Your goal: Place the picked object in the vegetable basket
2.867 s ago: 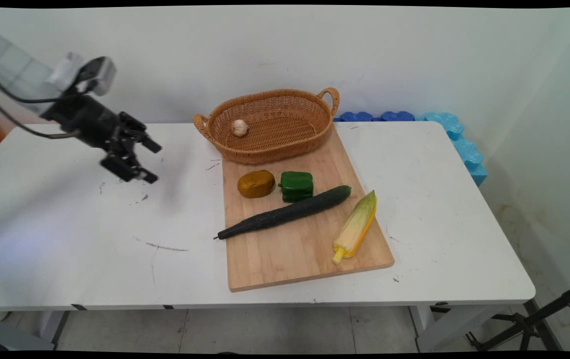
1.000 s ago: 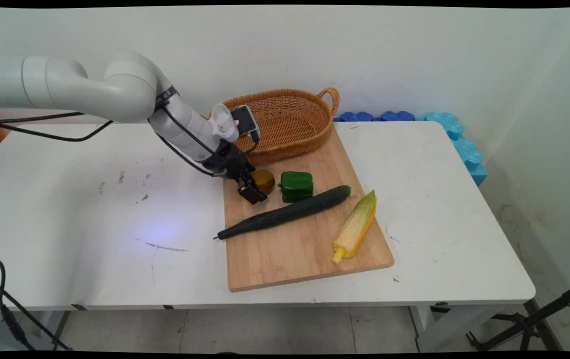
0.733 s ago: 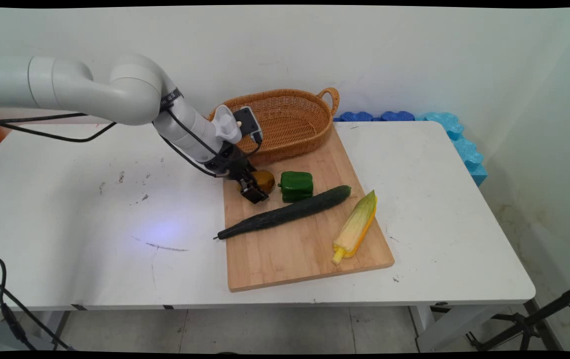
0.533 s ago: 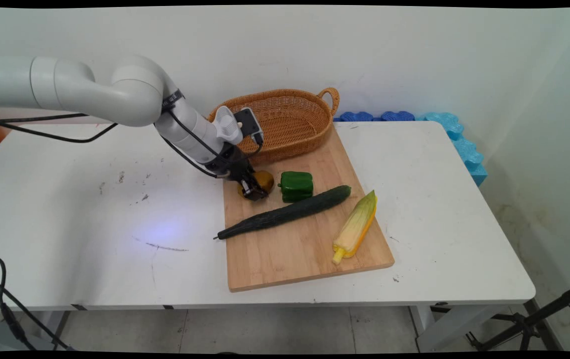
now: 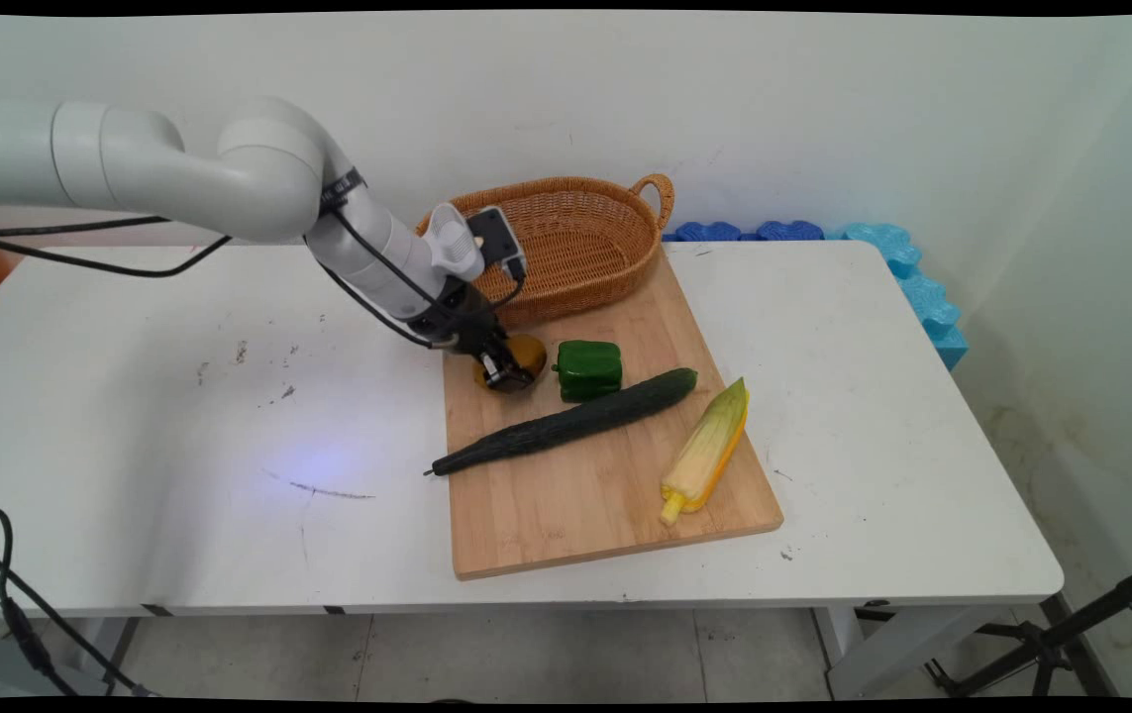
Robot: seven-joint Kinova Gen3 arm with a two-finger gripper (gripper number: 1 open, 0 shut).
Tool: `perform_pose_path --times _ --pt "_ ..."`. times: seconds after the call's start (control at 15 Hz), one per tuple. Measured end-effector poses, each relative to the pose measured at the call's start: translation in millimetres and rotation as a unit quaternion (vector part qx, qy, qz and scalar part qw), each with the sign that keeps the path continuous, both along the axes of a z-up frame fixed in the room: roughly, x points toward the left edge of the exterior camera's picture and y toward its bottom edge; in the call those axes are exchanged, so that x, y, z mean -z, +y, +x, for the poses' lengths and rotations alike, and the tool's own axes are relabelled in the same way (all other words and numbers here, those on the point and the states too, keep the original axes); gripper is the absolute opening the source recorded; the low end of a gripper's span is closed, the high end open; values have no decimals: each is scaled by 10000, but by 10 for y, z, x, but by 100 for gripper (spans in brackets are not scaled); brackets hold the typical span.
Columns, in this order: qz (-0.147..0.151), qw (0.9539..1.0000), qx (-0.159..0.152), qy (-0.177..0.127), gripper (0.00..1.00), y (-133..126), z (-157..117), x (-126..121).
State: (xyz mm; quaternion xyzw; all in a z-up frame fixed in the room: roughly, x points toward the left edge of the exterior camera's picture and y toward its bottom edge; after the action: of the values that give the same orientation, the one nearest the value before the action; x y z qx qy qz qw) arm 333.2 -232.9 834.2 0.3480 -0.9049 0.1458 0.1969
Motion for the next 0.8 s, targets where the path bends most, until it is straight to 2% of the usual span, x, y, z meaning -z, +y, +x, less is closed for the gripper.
perform_pose_path --times 0.4,0.8 --pt "-189 9992 337 64 0 -146 -114 -364" --pt "-576 9970 517 15 0 -577 -176 -757"
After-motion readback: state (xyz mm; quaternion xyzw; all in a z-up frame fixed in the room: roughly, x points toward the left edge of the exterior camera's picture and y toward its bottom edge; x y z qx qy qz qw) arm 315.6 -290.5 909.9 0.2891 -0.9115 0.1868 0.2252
